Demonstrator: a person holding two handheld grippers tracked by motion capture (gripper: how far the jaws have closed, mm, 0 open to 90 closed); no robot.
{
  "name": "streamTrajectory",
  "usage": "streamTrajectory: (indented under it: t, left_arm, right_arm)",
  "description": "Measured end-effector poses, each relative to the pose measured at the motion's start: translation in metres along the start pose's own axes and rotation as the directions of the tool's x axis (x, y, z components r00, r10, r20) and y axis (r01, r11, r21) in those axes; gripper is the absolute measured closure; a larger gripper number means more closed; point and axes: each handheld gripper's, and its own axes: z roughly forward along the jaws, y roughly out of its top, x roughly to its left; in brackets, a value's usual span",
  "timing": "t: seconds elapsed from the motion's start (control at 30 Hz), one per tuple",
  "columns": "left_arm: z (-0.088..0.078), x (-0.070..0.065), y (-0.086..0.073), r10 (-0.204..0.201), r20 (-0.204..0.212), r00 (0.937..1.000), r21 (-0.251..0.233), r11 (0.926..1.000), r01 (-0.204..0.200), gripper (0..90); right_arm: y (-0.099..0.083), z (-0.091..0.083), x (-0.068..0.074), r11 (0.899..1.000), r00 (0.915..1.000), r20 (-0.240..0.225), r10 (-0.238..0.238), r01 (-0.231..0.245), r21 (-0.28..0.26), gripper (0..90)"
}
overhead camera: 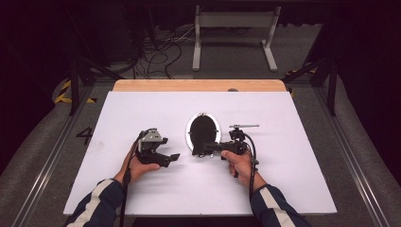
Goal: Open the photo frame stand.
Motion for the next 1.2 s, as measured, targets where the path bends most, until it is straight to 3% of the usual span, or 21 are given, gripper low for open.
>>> streamTrajectory:
  t: [0.1, 0.2, 0.23, 0.3, 0.37, 0.43, 0.47, 0.5, 0.53, 0.6, 0.67, 0.7, 0.83, 1.0, 1.13, 1.17, 1.2]
  left_arm:
    - [0.008, 0.003, 0.005, -0.012, 0.007, 0.9999, -0.023, 0.9996, 0.012, 14.9]
    - [0.019, 0.010, 0.012, -0.035, 0.023, 0.9991, -0.017, 0.9992, 0.035, 14.5]
    - [0.022, 0.012, 0.013, -0.060, 0.022, 0.9980, -0.036, 0.9975, 0.061, 15.6]
    - [0.027, 0.015, 0.015, -0.064, 0.014, 0.9978, -0.035, 0.9973, 0.065, 19.3]
    - [0.030, 0.019, 0.019, -0.112, 0.049, 0.9925, -0.046, 0.9924, 0.114, 18.0]
    - [0.032, 0.021, 0.022, -0.111, 0.063, 0.9918, -0.057, 0.9918, 0.115, 18.0]
    - [0.035, 0.021, 0.022, -0.089, 0.065, 0.9939, -0.048, 0.9946, 0.092, 19.0]
    - [0.037, 0.019, 0.023, -0.096, 0.066, 0.9933, -0.028, 0.9948, 0.098, 19.1]
    - [0.038, 0.019, 0.024, -0.062, 0.063, 0.9961, -0.018, 0.9978, 0.063, 19.1]
    - [0.039, 0.017, 0.025, -0.065, 0.058, 0.9962, -0.027, 0.9974, 0.067, 20.2]
    - [0.041, 0.019, 0.029, -0.081, 0.063, 0.9947, -0.006, 0.9966, 0.082, 19.6]
    - [0.042, 0.018, 0.031, -0.105, 0.064, 0.9924, -0.007, 0.9943, 0.106, 19.6]
    - [0.045, 0.018, 0.037, -0.074, 0.082, 0.9939, -0.023, 0.9968, 0.076, 19.9]
    - [0.046, 0.022, 0.034, -0.090, 0.121, 0.9886, -0.035, 0.9949, 0.094, 20.2]
    - [0.042, 0.019, 0.036, -0.057, 0.161, 0.9853, -0.051, 0.9965, 0.066, 32.2]
    - [0.039, 0.017, 0.038, -0.023, 0.192, 0.9812, -0.070, 0.9969, 0.037, 32.2]
    - [0.038, 0.013, 0.040, -0.007, 0.182, 0.9833, -0.065, 0.9977, 0.019, 35.9]
  right_arm:
    - [0.000, 0.000, 0.003, 0.999, 0.9994, 0.008, -0.035, 0.035, 0.000, 64.8]
    - [-0.001, 0.000, 0.004, 0.997, 0.9970, 0.012, -0.077, 0.077, -0.007, 64.9]
    - [-0.001, -0.001, 0.005, 0.997, 0.9965, 0.012, -0.083, 0.083, -0.008, 65.0]
    - [-0.002, -0.001, 0.006, 0.994, 0.9936, 0.017, -0.112, 0.112, -0.010, 65.2]
    - [-0.002, -0.001, 0.007, 0.991, 0.9911, 0.016, -0.132, 0.133, -0.010, 66.0]
    - [-0.003, -0.002, 0.007, 0.989, 0.9887, 0.015, -0.149, 0.149, -0.009, 66.5]
    - [-0.003, -0.002, 0.008, 0.986, 0.9857, 0.018, -0.168, 0.168, -0.011, 67.0]
    - [-0.003, -0.003, 0.010, 0.983, 0.9831, 0.020, -0.182, 0.182, -0.009, 67.4]
    - [-0.003, -0.003, 0.011, 0.981, 0.9806, 0.021, -0.195, 0.195, -0.005, 67.6]
    - [-0.003, -0.003, 0.012, 0.979, 0.9787, 0.025, -0.204, 0.204, -0.002, 67.9]
    - [-0.003, -0.004, 0.012, 0.975, 0.9745, 0.028, -0.223, 0.222, 0.007, 68.3]
    - [-0.003, -0.005, 0.012, 0.974, 0.9735, 0.032, -0.227, 0.226, 0.014, 68.4]
    - [-0.004, -0.006, 0.015, 0.965, 0.9639, 0.046, -0.262, 0.261, 0.028, 68.8]
    - [-0.004, -0.007, 0.015, 0.957, 0.9560, 0.046, -0.290, 0.288, 0.037, 68.9]
    - [-0.004, -0.007, 0.017, 0.950, 0.9485, 0.058, -0.311, 0.308, 0.055, 68.9]
    - [-0.004, -0.007, 0.017, 0.949, 0.9481, 0.059, -0.312, 0.309, 0.055, 69.0]
    - [-0.004, -0.007, 0.017, 0.950, 0.9492, 0.060, -0.309, 0.306, 0.053, 68.9]
